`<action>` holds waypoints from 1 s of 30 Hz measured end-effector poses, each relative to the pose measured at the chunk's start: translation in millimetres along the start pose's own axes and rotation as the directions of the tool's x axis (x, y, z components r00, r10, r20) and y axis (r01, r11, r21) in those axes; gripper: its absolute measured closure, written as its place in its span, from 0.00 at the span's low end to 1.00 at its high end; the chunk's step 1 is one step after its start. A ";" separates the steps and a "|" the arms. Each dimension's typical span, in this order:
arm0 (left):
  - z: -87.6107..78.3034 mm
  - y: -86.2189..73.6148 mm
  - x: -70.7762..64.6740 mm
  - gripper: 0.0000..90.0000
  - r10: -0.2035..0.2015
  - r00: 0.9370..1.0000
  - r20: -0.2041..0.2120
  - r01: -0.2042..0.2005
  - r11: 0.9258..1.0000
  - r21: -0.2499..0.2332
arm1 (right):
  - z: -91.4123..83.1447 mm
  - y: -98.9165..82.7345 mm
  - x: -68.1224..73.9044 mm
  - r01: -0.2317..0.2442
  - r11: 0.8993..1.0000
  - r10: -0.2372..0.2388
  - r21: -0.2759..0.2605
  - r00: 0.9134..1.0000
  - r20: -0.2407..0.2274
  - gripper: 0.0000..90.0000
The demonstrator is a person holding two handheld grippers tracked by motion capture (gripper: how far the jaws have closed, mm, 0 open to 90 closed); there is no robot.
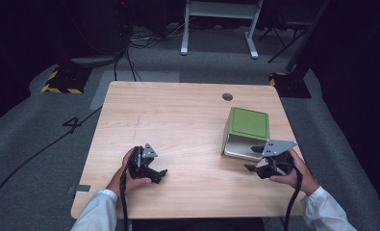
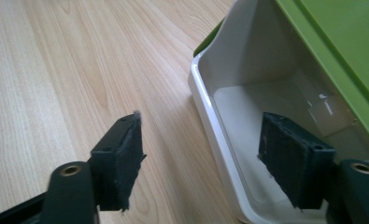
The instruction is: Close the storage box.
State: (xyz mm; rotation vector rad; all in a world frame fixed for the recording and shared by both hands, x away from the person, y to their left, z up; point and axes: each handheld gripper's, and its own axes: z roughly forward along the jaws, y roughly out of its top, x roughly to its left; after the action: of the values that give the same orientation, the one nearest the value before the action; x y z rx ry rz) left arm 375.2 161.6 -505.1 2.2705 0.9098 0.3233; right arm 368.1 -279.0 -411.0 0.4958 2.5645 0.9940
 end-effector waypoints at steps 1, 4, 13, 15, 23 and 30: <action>0.0 0.0 0.1 0.01 0.002 1.000 0.001 -0.002 1.000 0.001 | -0.9 -0.8 0.5 -0.004 1.000 0.004 0.001 1.000 0.006 0.30; 0.0 0.0 0.0 0.01 0.000 1.000 0.000 0.000 1.000 0.000 | -3.8 -3.0 1.6 0.002 1.000 -0.002 0.007 1.000 0.017 0.27; 0.0 0.0 0.0 0.01 0.000 1.000 0.000 0.000 1.000 0.000 | -13.3 -9.2 6.6 0.018 1.000 -0.018 0.000 0.999 0.028 0.24; 0.0 0.0 0.0 0.01 0.000 1.000 0.000 0.000 1.000 0.000 | -16.0 -11.6 7.2 0.016 1.000 -0.016 0.000 0.999 0.035 0.24; 0.0 0.0 0.0 0.01 0.000 1.000 0.000 0.000 1.000 0.001 | -24.4 -24.3 6.8 -0.007 1.000 0.008 -0.009 0.998 0.062 0.24; 0.0 0.0 0.2 0.01 0.002 1.000 0.001 -0.002 1.000 0.001 | -30.0 -40.0 3.6 -0.044 0.999 0.045 -0.014 0.995 0.093 0.24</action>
State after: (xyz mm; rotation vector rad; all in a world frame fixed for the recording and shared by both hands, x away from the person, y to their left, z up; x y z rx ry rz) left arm 375.4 161.7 -505.1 2.2722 0.9073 0.3231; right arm 344.1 -322.4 -418.6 0.5842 2.4739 0.9772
